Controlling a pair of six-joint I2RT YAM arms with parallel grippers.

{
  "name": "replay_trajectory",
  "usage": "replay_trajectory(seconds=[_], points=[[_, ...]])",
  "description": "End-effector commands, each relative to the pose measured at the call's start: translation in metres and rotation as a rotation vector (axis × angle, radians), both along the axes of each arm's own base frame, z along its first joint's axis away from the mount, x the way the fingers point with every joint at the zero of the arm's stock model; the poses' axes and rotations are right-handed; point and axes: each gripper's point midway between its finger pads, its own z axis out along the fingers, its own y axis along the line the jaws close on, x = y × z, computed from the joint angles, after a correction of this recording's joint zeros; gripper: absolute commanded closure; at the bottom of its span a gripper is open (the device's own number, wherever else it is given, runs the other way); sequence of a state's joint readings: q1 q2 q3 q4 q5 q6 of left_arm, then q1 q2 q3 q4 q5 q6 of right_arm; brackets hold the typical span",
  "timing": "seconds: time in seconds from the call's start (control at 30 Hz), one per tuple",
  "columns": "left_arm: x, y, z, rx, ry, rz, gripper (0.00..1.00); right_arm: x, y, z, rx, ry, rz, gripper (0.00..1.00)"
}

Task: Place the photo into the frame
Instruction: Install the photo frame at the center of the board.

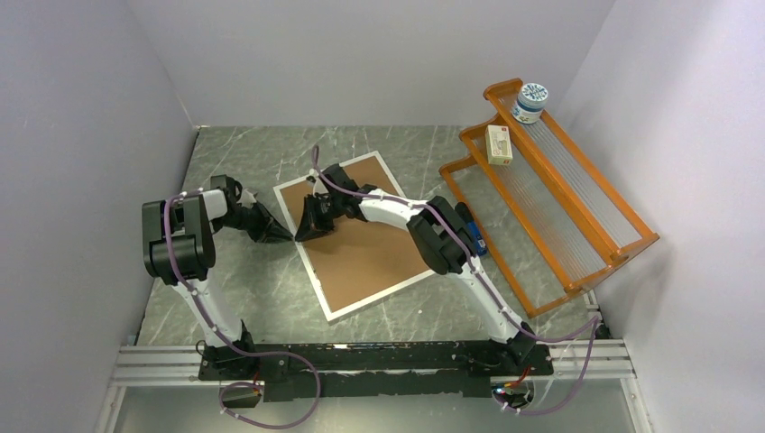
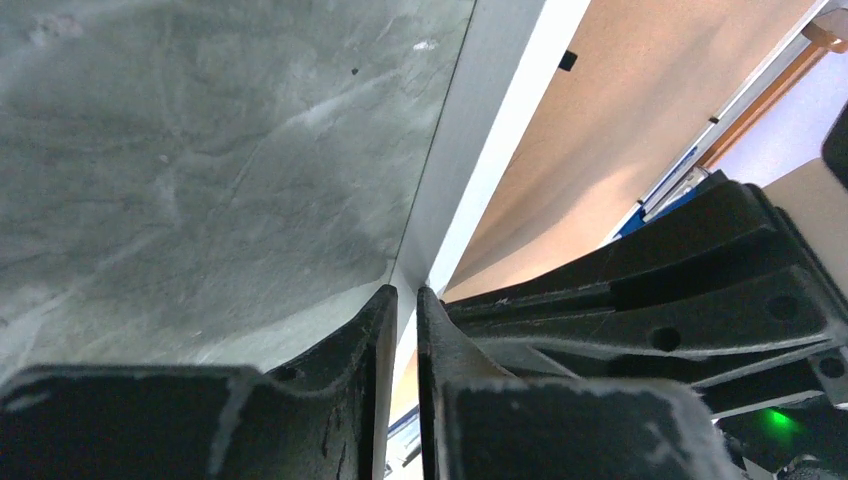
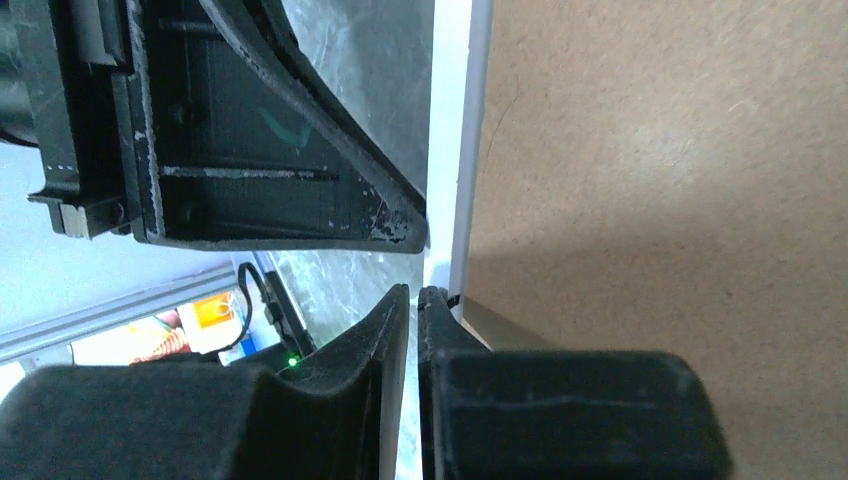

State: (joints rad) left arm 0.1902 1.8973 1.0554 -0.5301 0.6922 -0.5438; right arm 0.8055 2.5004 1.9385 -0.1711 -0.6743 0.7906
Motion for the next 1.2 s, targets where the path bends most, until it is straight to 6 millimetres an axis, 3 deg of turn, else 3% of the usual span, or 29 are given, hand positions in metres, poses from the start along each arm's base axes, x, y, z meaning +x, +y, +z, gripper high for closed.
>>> replay_trajectory(seconds=[0.0,0.43,0.77,1.03,1.17], points=[[-0.014,0.006,-0.022,0.078,0.073,-0.031,0.83,0.020,0.003,0.008,0.025,-0.032,-0.036,0.87],[-0.020,0.002,-0.027,0.096,0.098,-0.050,0.85,0.011,-0.031,-0.043,-0.144,0.002,-0.042,0.88],[-0.028,0.006,-0.034,0.128,0.150,-0.057,0.87,0.010,-0.078,-0.094,-0.370,-0.006,-0.030,0.89],[-0.028,0.007,-0.033,0.125,0.158,-0.055,0.87,0.016,-0.103,-0.113,-0.474,-0.023,-0.047,0.89],[-0.016,0.008,-0.024,0.124,0.123,-0.053,0.87,0.034,-0.110,-0.098,-0.493,-0.031,-0.123,0.89]])
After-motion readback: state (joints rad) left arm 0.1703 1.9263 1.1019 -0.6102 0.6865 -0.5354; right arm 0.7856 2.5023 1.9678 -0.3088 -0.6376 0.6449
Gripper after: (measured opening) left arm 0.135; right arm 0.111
